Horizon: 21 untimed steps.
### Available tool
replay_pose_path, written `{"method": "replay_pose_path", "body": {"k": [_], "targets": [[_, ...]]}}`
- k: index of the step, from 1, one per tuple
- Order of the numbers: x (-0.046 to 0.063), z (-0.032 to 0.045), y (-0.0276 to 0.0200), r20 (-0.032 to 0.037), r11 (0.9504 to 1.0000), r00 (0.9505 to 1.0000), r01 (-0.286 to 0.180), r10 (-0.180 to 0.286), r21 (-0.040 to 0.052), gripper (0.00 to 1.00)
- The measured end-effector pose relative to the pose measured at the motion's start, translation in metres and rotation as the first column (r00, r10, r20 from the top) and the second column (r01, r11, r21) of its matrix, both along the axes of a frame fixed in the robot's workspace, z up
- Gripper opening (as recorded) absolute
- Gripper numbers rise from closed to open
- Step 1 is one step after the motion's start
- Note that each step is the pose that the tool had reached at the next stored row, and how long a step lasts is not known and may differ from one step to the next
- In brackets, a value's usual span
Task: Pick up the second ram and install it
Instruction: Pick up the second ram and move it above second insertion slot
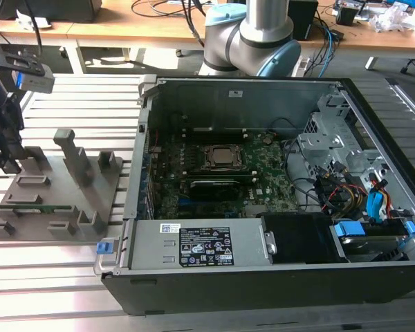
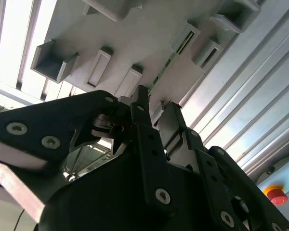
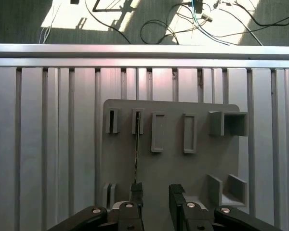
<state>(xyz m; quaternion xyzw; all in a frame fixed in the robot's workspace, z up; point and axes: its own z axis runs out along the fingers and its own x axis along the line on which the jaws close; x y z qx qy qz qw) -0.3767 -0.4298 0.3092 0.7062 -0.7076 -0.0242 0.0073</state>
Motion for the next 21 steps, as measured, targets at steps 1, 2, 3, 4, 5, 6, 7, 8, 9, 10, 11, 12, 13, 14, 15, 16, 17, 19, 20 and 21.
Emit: {"method": "replay_pose_path", "body": {"k": [1, 2, 3, 4, 5, 6, 7, 8, 9, 10, 11, 12, 13, 14, 15, 16, 17, 19, 20, 21], "targets": [[0.0, -0.001, 0.0, -0.0001, 1.0, 1.0, 0.0, 0.0, 0.0, 0.36], [0.0, -0.0022, 0.0, 0.0, 1.0, 1.0, 0.0, 0.0, 0.0, 0.36], [0.0, -0.0029, 0.0, -0.0001, 1.0, 1.0, 0.0, 0.0, 0.0, 0.36], [0.0, -0.0034, 0.0, 0.0, 1.0, 1.0, 0.0, 0.0, 0.0, 0.36], [0.0, -0.0042, 0.0, 0.0, 1.0, 1.0, 0.0, 0.0, 0.0, 0.36], [0.0, -0.0049, 0.0, -0.0001, 1.0, 1.0, 0.0, 0.0, 0.0, 0.36], [0.0, -0.006, -0.0001, -0.0001, 1.0, 1.0, 0.0, 0.0, 0.0, 0.36], [0.0, -0.0067, -0.0001, -0.0001, 1.0, 1.0, 0.0, 0.0, 0.0, 0.36], [0.0, -0.0072, -0.0001, -0.0001, 1.0, 1.0, 0.0, 0.0, 0.0, 0.36], [0.0, -0.0085, -0.0001, -0.0001, 1.0, 1.0, 0.0, 0.0, -0.0001, 0.36], [0.0, -0.0097, -0.0001, 0.0, 1.0, 1.0, 0.0, 0.0, 0.0, 0.36], [0.0, -0.0108, -0.0001, -0.0001, 1.0, 1.0, 0.0, 0.0, 0.0, 0.36], [0.0, -0.0118, -0.0001, -0.0001, 1.0, 1.0, 0.0, 0.0, 0.0, 0.36], [0.0, -0.013, -0.0001, -0.0001, 1.0, 1.0, 0.0, 0.0, 0.0, 0.36], [0.0, -0.0138, -0.0001, -0.0001, 1.0, 1.0, 0.0, 0.0, -0.0001, 0.36], [0.0, -0.0145, -0.0001, -0.0001, 1.0, 1.0, 0.0, 0.0, -0.0001, 0.36], [0.0, -0.015, -0.0001, -0.0001, 1.0, 1.0, 0.0, 0.0, -0.0001, 0.36], [0.0, -0.0169, -0.0001, -0.0001, 1.0, 1.0, 0.0, 0.0, 0.0, 0.36], [0.0, -0.0181, -0.0001, -0.0001, 1.0, 1.0, 0.0, 0.0, 0.0, 0.36], [0.0, -0.0189, -0.0001, 0.0, 1.0, 1.0, 0.0, 0.0, 0.0, 0.36]]}}
